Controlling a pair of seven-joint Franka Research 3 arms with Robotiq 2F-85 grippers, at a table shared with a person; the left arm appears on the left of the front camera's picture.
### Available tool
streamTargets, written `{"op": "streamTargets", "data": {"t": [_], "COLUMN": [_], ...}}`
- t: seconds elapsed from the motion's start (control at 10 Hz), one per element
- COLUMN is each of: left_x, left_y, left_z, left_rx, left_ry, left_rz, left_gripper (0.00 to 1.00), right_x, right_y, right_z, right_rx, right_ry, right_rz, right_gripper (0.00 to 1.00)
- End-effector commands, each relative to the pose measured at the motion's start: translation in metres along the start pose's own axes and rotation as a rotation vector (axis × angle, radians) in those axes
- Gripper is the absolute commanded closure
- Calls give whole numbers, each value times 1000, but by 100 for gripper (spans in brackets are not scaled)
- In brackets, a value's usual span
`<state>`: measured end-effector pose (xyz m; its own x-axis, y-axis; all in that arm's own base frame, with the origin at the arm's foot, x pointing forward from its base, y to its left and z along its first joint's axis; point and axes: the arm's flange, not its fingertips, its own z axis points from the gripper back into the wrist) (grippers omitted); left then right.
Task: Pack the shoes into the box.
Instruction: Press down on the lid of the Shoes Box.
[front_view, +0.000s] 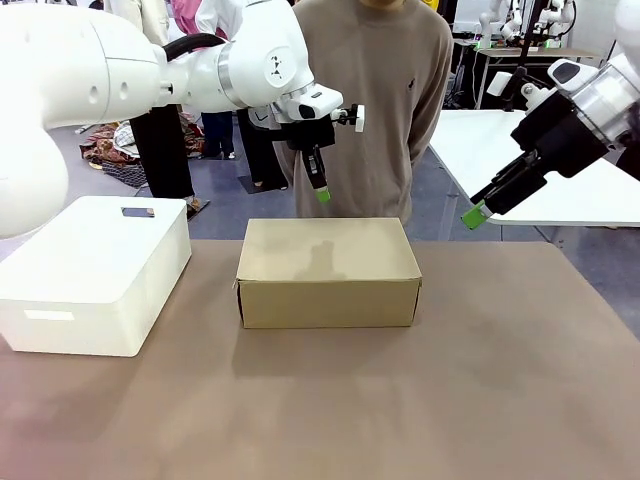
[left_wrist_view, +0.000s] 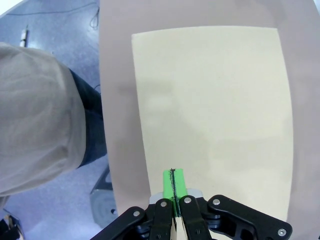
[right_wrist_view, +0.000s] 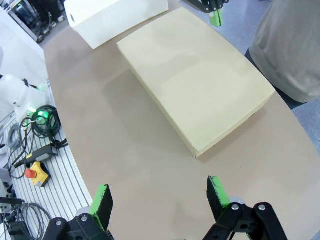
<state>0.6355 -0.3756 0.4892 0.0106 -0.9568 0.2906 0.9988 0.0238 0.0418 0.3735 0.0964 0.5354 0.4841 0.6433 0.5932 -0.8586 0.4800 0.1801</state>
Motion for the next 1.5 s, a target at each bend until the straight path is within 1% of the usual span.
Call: {"op": "streamTargets", "data": {"t": [0.0,0.5,0.7,0.8,0.9,1.1,1.2,1.3,1.4], "left_x": [-1,-1,-13,-21,-29,-50,-63,-78,-93], "left_y": [1,0,-48,-66,-84,-117,-129,-142,-153], "left_z": [3,0,30,41,53,82,95,106,116], "left_rx": [9,0,61,83,84,96,76,79,71], "left_ry": [-2,0,6,12,7,34,-2,-19,-48], "left_rz": [2,1,10,19,24,49,26,25,23], "left_gripper": [100,100,100,100,100,100,100,94,77], "right_x": [0,0,0,0,0,0,0,0,0], "right_y": [1,1,1,1,1,1,1,1,1], "right_z": [-1,-1,-1,-1,-1,-1,-1,-1,-1], "right_rx": [-16,-16,-16,-16,-16,-16,-16,-16,-16], "right_ry": [9,9,9,9,9,9,9,9,9], "right_rz": [-9,-9,-9,-9,-9,-9,-9,-9,-9], "right_gripper": [0,0,0,0,0,0,0,0,0]}}
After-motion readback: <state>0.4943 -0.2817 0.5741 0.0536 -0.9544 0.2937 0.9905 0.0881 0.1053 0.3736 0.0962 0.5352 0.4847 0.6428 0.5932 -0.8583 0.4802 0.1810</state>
